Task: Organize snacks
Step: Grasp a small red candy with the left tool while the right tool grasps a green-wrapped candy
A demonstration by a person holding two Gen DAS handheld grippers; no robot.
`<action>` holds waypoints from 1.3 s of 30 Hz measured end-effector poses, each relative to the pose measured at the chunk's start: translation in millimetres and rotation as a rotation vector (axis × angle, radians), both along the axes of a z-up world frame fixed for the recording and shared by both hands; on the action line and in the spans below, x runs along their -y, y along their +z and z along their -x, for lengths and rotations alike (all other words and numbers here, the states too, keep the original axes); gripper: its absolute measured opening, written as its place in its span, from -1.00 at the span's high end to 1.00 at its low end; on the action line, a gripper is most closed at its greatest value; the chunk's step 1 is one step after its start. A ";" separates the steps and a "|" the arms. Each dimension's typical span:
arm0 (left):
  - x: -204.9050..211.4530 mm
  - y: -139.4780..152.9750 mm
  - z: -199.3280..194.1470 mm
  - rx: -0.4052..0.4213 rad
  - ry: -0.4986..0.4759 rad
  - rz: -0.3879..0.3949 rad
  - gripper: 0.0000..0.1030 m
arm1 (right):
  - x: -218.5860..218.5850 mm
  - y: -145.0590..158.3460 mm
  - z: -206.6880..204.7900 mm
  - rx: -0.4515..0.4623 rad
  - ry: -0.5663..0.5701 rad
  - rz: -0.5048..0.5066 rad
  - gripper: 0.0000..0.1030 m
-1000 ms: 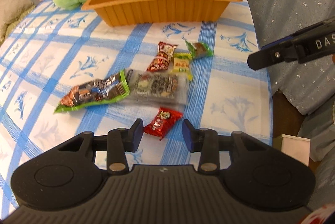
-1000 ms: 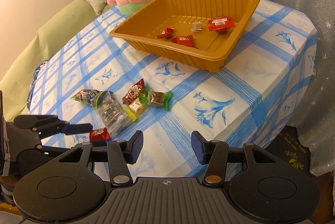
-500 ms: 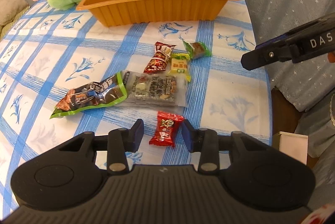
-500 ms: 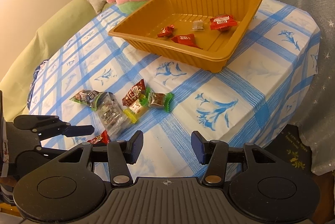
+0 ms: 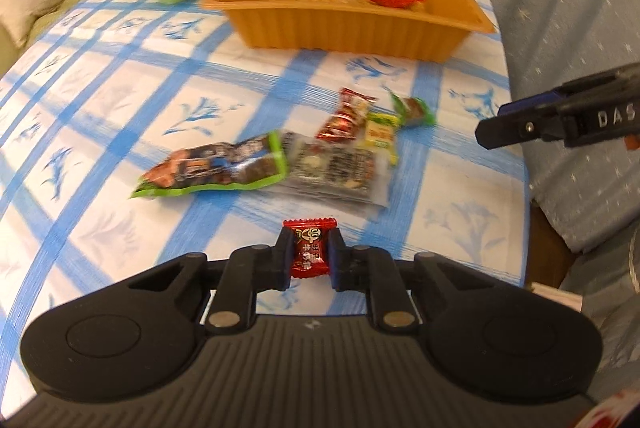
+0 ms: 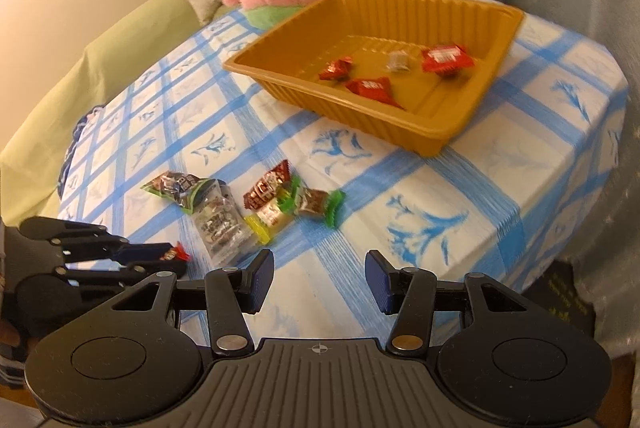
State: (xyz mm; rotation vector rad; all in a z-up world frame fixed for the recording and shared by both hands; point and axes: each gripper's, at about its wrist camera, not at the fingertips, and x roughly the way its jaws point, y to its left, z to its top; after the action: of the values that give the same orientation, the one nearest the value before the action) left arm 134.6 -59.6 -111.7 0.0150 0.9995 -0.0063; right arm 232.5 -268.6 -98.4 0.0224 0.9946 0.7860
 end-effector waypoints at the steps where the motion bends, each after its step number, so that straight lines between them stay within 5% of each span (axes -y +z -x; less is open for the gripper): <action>1: -3.6 2.6 1.7 0.006 0.016 0.003 0.70 | -2.4 0.2 -0.6 0.020 0.015 0.003 0.01; 10: -26.8 17.2 12.5 0.033 0.129 0.004 0.70 | -27.2 -12.2 -9.1 0.236 0.210 0.103 0.01; 19: -33.3 19.6 20.0 0.028 0.184 0.006 0.70 | -51.7 -31.4 -12.1 0.353 0.311 0.191 0.02; 29: -40.2 23.5 22.9 0.032 0.224 0.003 0.70 | -69.5 -38.3 -16.2 0.375 0.370 0.180 0.55; 39: -42.7 25.9 21.7 0.040 0.238 0.002 0.70 | -67.2 -32.4 -17.3 0.304 0.333 0.168 0.61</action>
State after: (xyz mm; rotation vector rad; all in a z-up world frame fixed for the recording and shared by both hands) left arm 112.9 -16.9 -85.8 -0.1050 0.9558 0.2102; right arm 249.8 -201.3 -130.7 -0.4061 0.7787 0.9730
